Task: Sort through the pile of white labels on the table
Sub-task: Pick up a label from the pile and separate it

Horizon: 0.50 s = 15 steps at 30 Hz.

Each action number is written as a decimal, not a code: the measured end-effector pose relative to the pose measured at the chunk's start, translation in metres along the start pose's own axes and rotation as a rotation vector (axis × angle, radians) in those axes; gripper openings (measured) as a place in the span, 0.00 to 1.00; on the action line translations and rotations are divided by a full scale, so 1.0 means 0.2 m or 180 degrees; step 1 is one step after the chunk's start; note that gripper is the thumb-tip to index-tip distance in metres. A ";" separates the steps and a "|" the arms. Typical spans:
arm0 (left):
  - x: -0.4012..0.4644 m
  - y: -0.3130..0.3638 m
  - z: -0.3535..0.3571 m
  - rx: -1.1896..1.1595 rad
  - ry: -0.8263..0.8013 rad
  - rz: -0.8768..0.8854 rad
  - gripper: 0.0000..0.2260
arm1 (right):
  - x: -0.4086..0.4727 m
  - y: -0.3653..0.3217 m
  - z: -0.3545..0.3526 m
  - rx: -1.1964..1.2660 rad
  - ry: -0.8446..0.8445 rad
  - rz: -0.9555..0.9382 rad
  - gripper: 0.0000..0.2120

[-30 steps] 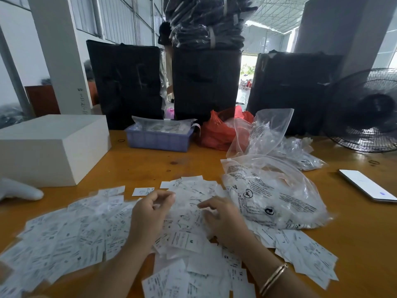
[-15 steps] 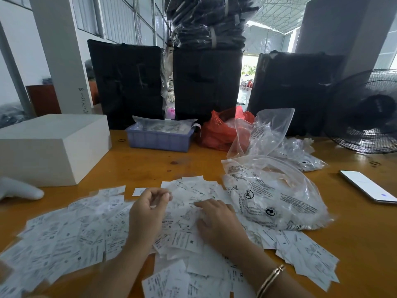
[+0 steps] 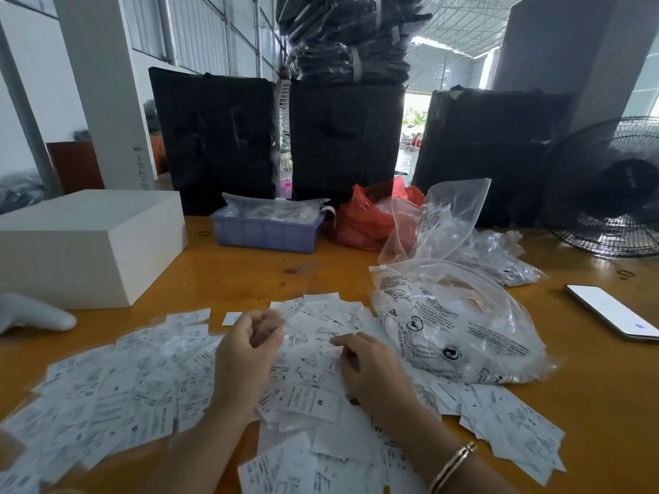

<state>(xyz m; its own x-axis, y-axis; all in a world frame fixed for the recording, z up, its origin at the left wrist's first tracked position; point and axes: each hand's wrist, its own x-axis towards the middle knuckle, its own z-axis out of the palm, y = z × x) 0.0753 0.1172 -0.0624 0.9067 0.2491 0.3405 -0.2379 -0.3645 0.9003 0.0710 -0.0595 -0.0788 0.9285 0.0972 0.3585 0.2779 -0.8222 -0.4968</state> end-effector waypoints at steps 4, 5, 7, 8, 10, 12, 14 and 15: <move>0.01 -0.01 0.01 -0.0007 -0.0076 0.0063 0.03 | -0.01 -0.02 -0.03 0.0241 0.0073 -0.0134 0.14; 0.01 -0.01 0.01 -0.0053 -0.0083 0.0073 0.03 | -0.02 -0.03 -0.03 0.0149 0.0033 -0.0292 0.13; 0.01 -0.01 0.01 -0.0092 -0.0090 0.0102 0.04 | -0.04 -0.06 -0.05 0.0007 -0.0111 -0.0670 0.11; 0.00 -0.01 0.01 -0.0103 -0.0094 0.0118 0.04 | -0.04 -0.07 -0.05 -0.0029 -0.0215 -0.0828 0.12; 0.00 -0.01 0.01 -0.0164 -0.0089 0.0109 0.06 | -0.05 -0.09 -0.05 -0.0178 -0.0441 -0.1039 0.20; 0.00 -0.02 0.01 -0.0183 -0.0102 0.0079 0.08 | -0.05 -0.09 -0.05 -0.0396 -0.0598 -0.1116 0.23; 0.01 -0.02 0.01 -0.0123 -0.0131 0.0121 0.11 | -0.04 -0.07 -0.03 -0.0381 -0.0634 -0.1052 0.19; 0.01 -0.02 0.01 -0.0118 -0.0123 0.0138 0.11 | -0.04 -0.07 -0.03 -0.0319 -0.0657 -0.0972 0.17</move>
<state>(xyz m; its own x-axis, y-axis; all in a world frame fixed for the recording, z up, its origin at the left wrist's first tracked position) 0.0779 0.1178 -0.0654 0.9078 0.1987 0.3693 -0.2894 -0.3405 0.8946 0.0584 -0.0519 -0.0704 0.8396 0.4487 0.3063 0.5334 -0.7877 -0.3082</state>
